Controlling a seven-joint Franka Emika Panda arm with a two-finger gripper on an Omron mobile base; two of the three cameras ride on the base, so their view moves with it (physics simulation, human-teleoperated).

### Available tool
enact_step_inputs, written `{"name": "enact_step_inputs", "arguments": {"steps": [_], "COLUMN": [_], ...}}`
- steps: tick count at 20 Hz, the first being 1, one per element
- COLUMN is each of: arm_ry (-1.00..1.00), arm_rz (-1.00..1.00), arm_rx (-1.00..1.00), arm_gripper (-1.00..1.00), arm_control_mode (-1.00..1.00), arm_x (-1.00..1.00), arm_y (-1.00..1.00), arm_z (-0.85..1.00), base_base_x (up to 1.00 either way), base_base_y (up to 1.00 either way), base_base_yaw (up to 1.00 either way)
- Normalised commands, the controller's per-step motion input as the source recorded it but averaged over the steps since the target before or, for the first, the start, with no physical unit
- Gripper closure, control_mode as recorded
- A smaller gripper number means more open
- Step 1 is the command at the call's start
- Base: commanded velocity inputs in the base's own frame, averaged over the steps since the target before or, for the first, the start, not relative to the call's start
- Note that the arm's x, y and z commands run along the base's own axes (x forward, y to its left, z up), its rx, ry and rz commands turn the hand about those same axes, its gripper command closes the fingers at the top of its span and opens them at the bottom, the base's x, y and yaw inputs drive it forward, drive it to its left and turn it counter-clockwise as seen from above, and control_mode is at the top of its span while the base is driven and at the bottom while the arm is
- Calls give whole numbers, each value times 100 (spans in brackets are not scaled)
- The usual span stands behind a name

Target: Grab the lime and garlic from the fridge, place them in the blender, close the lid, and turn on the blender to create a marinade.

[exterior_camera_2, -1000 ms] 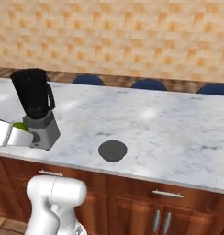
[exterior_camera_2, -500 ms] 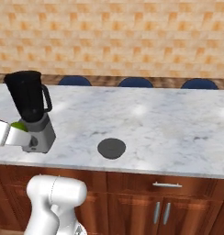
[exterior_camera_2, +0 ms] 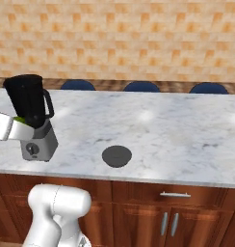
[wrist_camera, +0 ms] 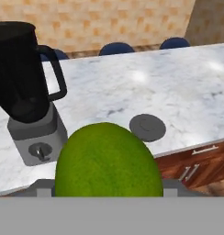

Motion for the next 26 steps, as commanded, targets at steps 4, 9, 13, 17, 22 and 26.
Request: {"name": "enact_step_inputs", "arguments": {"steps": [4, 9, 13, 17, 22, 26], "arm_ry": [-1, -12, -12, -25, 0, 19], "arm_rz": [15, 18, 22, 15, 9, 2], "arm_rx": [0, 5, 6, 0, 1, 0], "arm_gripper": [100, 100, 100, 100, 100, 100], "arm_control_mode": [-100, -100, -100, -100, -100, -100], "arm_x": [8, 4, 25, 57, 97, 100], "arm_y": [45, 42, 50, 9, 31, 59], "arm_z": [100, 38, -3, 30, 1, -2], "base_base_x": [0, 0, 0, 0, 0, 0], "base_base_y": [0, 0, 0, 0, 0, 0], "base_base_yaw": [0, 0, 0, 0, 0, 0]}}
